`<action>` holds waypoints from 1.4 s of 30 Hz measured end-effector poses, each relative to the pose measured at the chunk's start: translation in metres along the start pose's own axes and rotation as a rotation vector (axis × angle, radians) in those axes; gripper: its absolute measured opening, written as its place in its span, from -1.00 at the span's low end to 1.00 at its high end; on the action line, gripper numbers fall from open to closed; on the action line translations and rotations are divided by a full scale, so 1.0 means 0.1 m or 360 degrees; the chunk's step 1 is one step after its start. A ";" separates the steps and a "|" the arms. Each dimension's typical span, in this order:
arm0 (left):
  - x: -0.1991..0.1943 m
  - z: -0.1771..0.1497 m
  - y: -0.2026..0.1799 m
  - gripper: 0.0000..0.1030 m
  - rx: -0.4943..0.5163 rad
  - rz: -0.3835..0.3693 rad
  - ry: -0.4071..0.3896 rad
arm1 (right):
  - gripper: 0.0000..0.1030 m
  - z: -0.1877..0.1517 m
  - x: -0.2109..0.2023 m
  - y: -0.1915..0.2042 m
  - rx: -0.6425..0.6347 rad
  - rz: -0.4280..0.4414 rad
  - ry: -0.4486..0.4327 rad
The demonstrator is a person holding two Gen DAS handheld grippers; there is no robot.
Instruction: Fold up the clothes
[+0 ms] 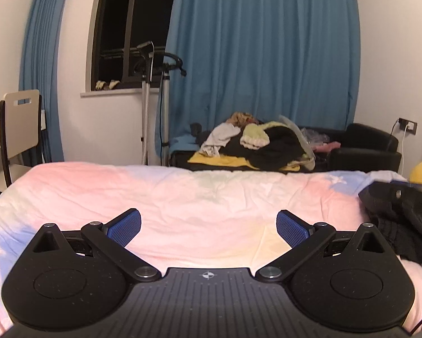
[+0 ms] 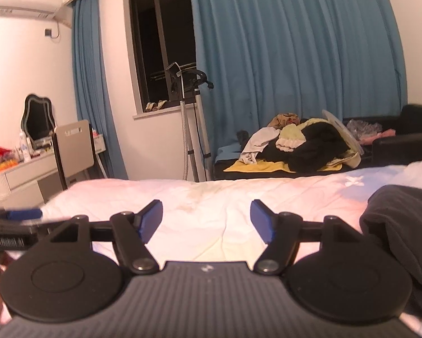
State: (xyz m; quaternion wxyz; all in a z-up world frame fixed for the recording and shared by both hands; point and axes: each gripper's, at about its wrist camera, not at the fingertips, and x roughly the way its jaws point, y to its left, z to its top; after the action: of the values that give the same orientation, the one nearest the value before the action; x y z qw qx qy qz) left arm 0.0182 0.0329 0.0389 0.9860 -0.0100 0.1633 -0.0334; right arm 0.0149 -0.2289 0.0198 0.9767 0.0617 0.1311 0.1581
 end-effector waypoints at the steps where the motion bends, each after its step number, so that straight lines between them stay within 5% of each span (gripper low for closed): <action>1: -0.01 0.00 0.01 0.99 -0.0001 -0.0001 -0.0008 | 0.37 -0.01 -0.01 0.01 -0.0003 -0.0002 0.0002; 7: 0.01 -0.07 0.02 0.99 -0.0042 0.0009 0.0012 | 0.55 -0.07 -0.03 0.06 -0.0030 -0.0030 0.0002; 13: 0.07 -0.14 -0.05 0.99 -0.0025 -0.0011 0.0047 | 0.98 -0.13 0.01 0.08 -0.0035 -0.0097 0.0017; 42: 0.00 -0.18 -0.06 0.99 -0.0070 0.0009 0.0050 | 1.00 -0.21 0.01 0.10 -0.0048 -0.0108 0.0043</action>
State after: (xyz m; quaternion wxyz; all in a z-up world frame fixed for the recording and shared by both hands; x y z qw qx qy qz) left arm 0.0122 0.0271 0.0222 0.9829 -0.0307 0.1796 -0.0270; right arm 0.0076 -0.2176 0.0011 0.9805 0.0404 0.1439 0.1277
